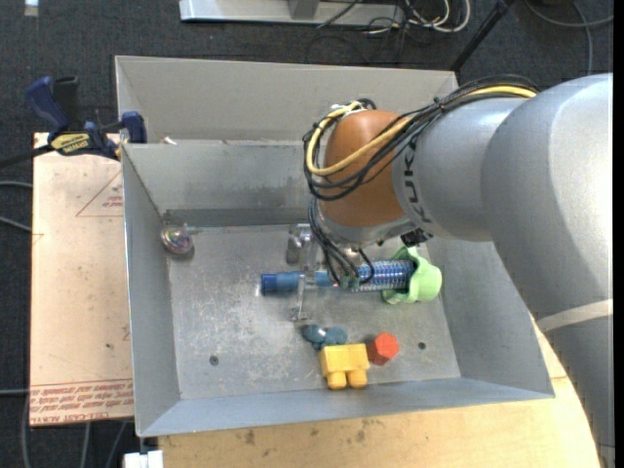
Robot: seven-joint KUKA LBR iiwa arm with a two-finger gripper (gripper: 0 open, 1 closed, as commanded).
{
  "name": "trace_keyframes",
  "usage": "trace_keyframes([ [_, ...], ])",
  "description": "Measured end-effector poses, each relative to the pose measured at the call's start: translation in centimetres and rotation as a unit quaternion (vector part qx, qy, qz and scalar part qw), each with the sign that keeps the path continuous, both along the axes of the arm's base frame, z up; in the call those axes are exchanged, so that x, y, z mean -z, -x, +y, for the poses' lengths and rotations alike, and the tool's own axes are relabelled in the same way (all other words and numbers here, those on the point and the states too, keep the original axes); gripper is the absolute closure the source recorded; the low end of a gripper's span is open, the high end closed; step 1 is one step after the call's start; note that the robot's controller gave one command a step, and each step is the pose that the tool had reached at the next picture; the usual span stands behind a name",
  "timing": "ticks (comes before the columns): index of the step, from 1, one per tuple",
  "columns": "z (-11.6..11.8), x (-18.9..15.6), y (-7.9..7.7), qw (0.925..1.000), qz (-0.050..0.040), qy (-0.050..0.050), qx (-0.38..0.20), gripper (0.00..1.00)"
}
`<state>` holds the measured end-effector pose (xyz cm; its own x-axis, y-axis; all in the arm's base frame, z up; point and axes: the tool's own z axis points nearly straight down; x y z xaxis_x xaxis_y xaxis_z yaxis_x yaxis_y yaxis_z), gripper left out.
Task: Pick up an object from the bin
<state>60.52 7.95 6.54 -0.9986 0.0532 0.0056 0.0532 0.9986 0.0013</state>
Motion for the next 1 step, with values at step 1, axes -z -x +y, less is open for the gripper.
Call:
trace_keyframes([
  [1,-0.06,-0.5,-0.25,1.0,-0.0036,0.0,0.001,1.0],
])
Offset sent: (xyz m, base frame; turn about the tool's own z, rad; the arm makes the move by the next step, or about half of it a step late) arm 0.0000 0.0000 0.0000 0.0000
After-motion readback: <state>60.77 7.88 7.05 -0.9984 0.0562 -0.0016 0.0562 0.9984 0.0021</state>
